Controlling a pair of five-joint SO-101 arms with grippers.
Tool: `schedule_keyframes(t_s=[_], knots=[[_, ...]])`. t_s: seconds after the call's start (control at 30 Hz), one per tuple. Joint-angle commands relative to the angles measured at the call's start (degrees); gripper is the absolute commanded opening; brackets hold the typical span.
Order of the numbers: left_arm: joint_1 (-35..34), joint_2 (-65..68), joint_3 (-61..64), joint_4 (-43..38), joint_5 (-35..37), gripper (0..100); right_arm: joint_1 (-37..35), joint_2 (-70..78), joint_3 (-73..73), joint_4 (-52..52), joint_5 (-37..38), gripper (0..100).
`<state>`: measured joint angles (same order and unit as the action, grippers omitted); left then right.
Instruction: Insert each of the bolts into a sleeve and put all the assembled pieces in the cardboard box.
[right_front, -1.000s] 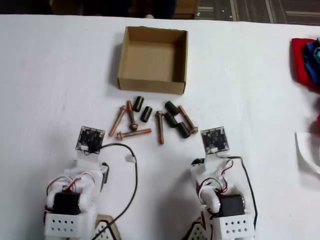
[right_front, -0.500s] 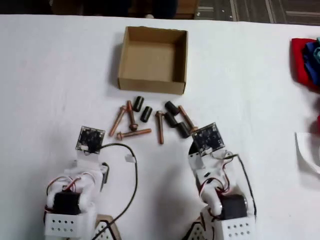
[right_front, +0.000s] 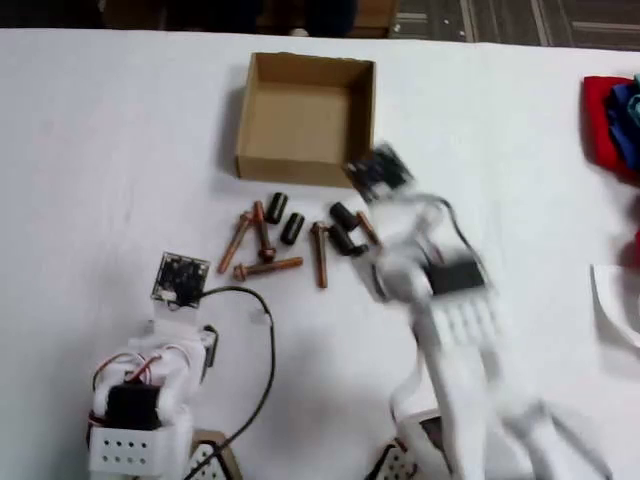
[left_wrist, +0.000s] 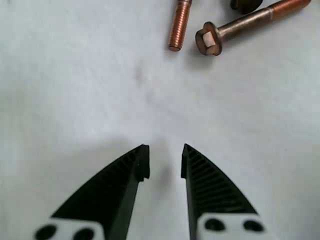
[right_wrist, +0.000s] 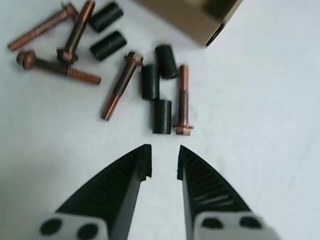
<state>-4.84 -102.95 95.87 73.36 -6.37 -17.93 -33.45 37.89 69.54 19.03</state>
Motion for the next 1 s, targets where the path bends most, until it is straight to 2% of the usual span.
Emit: schedule_keyframes(t_s=[0.0,0.17,0.43,0.63,0.97], knots=[[0.53,-1.23,1.19,0.18,0.35,13,-0.57,24.84,-13.27,2.42,0.0,8.4],[0.53,-1.23,1.19,0.18,0.35,13,-0.75,40.13,-25.05,4.09,0.26,8.4],[0.53,-1.23,1.19,0.18,0.35,13,-4.79,47.78,-29.45,2.95,-0.09,13.0],[0.53,-1.23,1.19,0.18,0.35,13,-2.77,50.33,-29.45,0.66,0.0,13.0],[0.53,-1.23,1.19,0.18,0.35,13,-3.65,45.05,-30.07,4.53,0.44,13.0]])
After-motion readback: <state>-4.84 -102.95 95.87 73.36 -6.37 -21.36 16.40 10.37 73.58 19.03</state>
